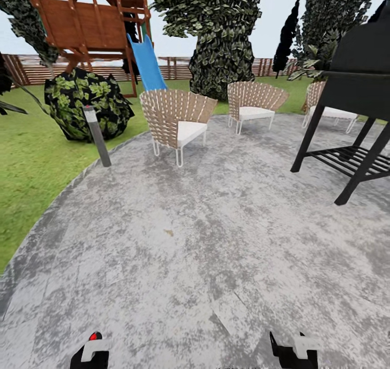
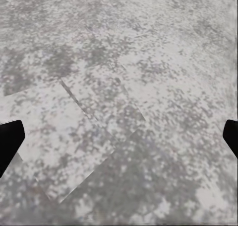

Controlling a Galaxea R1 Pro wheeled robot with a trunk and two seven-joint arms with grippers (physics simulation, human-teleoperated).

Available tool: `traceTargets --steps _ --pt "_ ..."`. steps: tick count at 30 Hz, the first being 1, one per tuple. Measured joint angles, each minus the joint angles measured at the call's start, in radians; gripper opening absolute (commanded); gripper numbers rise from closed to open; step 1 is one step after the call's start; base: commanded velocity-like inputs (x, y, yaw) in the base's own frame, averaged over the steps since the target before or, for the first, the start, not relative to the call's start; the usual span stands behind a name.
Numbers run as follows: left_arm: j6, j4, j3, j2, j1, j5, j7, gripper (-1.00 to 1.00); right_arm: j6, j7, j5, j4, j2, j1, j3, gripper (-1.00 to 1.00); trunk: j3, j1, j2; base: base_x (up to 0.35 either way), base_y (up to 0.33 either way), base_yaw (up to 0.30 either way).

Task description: In the garden, pick up the pesticide atomizer on the floor and spray pesticide onto both trees until each tree trunk is fully covered.

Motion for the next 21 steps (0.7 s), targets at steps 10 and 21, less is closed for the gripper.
traceTargets --steps 10,21 --pt "0.000 0.000 0.000 0.000 0.000 0.000 0.000 -1.00 0.000 0.000 0.000 -0.001 0.000 0.000 0.000 1.00 0.000 0.000 0.000 0.000 0.000 -0.269" --pt "0.000 0.000 0.001 0.000 0.000 0.000 0.000 -1.00 0.000 0.000 0.000 -0.001 0.000 0.000 0.000 1.00 0.000 0.000 0.000 0.000 0.000 -0.269"
